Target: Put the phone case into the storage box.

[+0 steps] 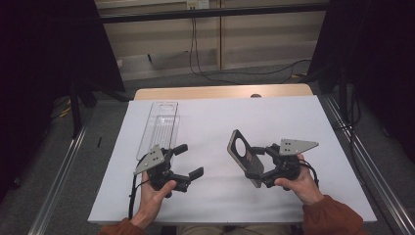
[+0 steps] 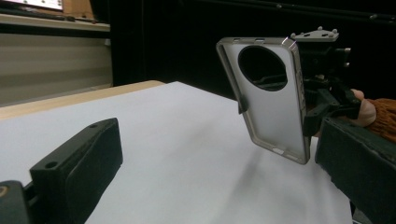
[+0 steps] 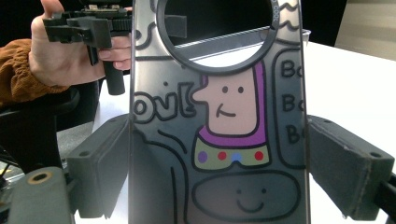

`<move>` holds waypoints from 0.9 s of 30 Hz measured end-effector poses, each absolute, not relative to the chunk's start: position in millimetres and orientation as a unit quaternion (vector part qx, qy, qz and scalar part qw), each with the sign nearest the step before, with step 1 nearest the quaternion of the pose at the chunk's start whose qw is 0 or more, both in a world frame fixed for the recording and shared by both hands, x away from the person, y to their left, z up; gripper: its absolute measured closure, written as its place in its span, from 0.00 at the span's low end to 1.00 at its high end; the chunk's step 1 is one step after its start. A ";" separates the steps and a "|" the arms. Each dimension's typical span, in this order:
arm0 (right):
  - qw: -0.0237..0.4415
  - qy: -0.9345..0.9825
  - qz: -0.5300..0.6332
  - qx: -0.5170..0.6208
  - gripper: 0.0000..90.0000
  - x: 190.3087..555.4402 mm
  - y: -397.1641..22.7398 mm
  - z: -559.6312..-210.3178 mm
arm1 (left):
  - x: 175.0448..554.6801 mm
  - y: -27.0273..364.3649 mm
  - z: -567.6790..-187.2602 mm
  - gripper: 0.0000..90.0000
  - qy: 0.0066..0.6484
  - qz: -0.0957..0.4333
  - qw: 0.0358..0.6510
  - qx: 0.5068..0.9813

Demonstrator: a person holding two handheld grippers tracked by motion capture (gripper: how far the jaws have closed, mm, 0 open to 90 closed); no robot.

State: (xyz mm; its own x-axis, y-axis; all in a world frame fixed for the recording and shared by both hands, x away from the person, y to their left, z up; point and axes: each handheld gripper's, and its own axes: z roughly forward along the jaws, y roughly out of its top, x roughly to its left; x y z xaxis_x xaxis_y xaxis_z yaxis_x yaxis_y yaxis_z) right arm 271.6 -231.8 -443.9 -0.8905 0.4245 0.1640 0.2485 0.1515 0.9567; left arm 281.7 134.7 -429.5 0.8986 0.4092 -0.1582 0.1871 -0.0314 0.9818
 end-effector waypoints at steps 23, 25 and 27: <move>0.076 0.755 0.614 0.218 0.14 275.3 -236.8 -446.5 | 294.6 70.3 -415.3 0.01 0.115 0.053 0.696 0.706; 0.071 0.757 0.614 0.211 0.14 275.2 -235.1 -447.3 | 295.0 69.5 -415.9 0.01 0.112 0.042 0.701 0.703; 0.060 0.758 0.616 0.204 0.14 275.0 -233.3 -448.0 | 294.0 68.0 -416.5 0.01 0.115 0.040 0.702 0.702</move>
